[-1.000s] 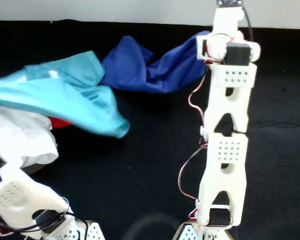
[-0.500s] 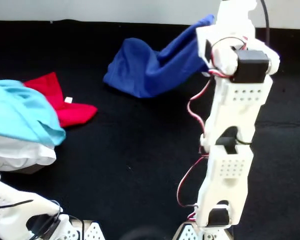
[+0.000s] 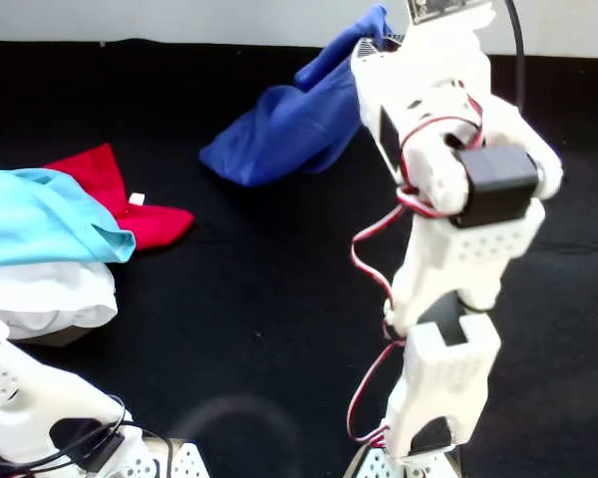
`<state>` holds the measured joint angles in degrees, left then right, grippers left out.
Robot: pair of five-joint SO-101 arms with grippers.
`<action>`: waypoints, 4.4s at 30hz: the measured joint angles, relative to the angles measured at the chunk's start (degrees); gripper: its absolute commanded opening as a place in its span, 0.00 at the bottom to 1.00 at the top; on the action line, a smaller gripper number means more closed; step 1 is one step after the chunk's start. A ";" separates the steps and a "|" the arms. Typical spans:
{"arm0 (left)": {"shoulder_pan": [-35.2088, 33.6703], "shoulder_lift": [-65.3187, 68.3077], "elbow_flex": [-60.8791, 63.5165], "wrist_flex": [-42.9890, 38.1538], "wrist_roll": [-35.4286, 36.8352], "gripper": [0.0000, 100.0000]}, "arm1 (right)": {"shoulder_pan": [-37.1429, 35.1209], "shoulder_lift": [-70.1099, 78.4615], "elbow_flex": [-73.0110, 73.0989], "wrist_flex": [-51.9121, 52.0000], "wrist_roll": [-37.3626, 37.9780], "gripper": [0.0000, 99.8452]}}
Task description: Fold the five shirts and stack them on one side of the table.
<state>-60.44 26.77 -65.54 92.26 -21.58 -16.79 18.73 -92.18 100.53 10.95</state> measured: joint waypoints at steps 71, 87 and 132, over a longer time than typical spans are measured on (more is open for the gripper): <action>8.09 18.81 -13.71 8.62 3.87 0.18 | -28.75 -24.70 65.49 0.00 -4.22 0.07; 27.60 15.47 -9.23 8.70 4.22 0.18 | -19.34 -25.05 56.53 0.00 -4.40 0.32; 65.93 -29.89 89.14 -16.97 15.30 0.18 | 11.08 -33.93 74.11 0.00 -4.57 0.32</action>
<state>5.49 -3.12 23.60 75.30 -6.29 -5.71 -15.21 -18.07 100.53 6.37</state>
